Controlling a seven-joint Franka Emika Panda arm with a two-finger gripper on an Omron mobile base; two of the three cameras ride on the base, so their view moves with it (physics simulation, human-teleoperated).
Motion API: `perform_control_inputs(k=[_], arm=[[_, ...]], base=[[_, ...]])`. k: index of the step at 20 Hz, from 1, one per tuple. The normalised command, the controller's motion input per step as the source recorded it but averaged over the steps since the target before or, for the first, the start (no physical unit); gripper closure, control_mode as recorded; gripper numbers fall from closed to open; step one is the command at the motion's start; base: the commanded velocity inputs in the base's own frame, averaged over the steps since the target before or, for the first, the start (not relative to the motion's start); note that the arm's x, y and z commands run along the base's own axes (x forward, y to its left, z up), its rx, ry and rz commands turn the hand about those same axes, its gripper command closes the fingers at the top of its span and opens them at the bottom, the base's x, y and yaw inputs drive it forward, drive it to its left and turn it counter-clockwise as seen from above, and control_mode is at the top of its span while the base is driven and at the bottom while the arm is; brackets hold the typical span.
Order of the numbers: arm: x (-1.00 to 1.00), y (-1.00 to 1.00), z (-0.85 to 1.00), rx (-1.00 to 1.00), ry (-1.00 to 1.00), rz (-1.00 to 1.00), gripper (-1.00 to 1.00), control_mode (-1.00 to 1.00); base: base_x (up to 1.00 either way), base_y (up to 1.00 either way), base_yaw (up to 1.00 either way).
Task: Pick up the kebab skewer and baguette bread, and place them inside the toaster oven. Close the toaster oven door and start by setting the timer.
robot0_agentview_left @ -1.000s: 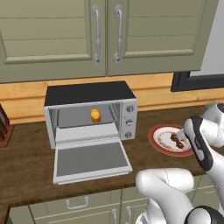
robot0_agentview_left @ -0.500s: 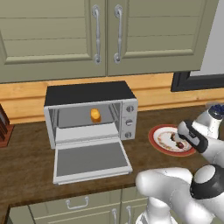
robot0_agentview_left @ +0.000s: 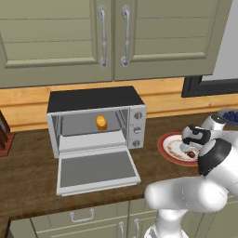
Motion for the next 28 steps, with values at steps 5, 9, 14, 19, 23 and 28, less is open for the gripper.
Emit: perform_control_inputs(k=[5,9,14,19,23,28], arm=[[-0.12,-0.07,-0.13,0.0,0.0,0.04,-1.0,-1.0],[-0.1,0.01,-0.13,0.0,0.0,0.0,-1.0,-1.0],[-0.01,0.15,-0.12,0.0,-0.01,0.0,-1.0,-1.0],[0.0,0.06,-0.15,0.0,0.0,0.0,-1.0,-1.0],[0.0,0.0,-0.26,0.0,0.0,0.0,1.0,-1.0],[0.0,0.0,-0.07,0.0,0.0,0.0,1.0,-1.0]], base=[[0.0,0.0,0.0],[0.0,0.0,0.0],[0.0,0.0,0.0],[0.0,0.0,0.0],[0.0,0.0,0.0],[0.0,0.0,0.0]])
